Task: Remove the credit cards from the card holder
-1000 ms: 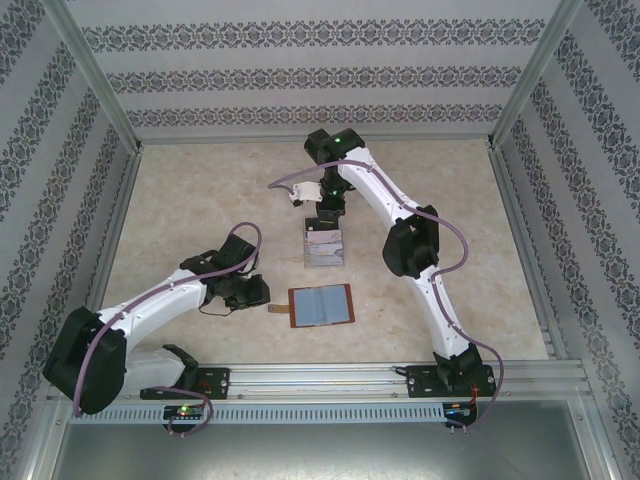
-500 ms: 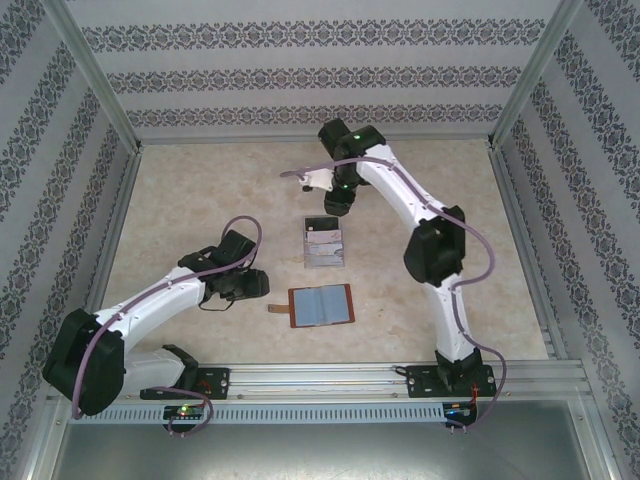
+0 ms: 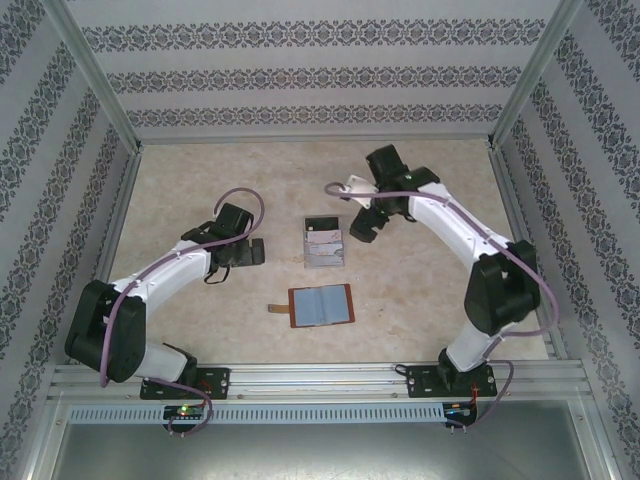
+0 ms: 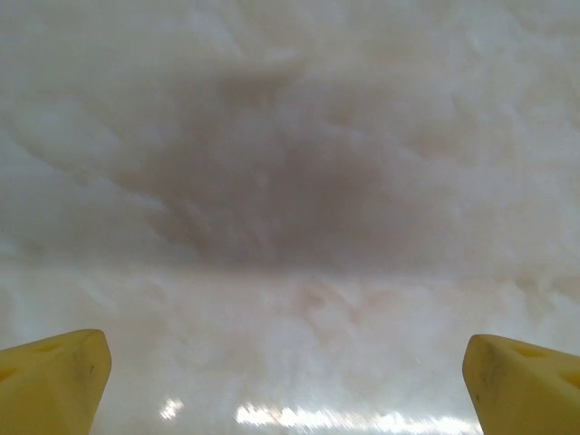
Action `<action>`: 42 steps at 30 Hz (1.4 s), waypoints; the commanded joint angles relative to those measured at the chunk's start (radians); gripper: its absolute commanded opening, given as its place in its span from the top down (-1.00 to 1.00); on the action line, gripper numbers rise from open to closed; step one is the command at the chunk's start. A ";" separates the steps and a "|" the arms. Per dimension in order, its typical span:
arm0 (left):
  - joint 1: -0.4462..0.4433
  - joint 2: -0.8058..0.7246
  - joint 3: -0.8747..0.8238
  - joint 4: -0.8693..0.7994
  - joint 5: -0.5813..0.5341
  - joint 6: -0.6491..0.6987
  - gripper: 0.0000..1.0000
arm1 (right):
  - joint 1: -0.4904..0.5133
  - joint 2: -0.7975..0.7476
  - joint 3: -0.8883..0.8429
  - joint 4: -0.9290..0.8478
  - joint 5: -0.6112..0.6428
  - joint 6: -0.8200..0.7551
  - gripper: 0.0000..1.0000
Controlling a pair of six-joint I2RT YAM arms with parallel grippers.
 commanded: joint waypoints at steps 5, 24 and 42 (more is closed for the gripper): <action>0.067 -0.037 -0.083 0.295 -0.332 0.250 -1.00 | -0.116 -0.179 -0.388 0.515 0.123 0.232 -0.96; 0.386 0.045 -0.470 1.288 0.035 0.374 -1.00 | -0.383 -0.325 -0.937 1.305 0.207 0.575 -0.96; 0.359 0.177 -0.477 1.424 0.054 0.430 -1.00 | -0.376 -0.143 -0.998 1.644 0.131 0.641 -0.96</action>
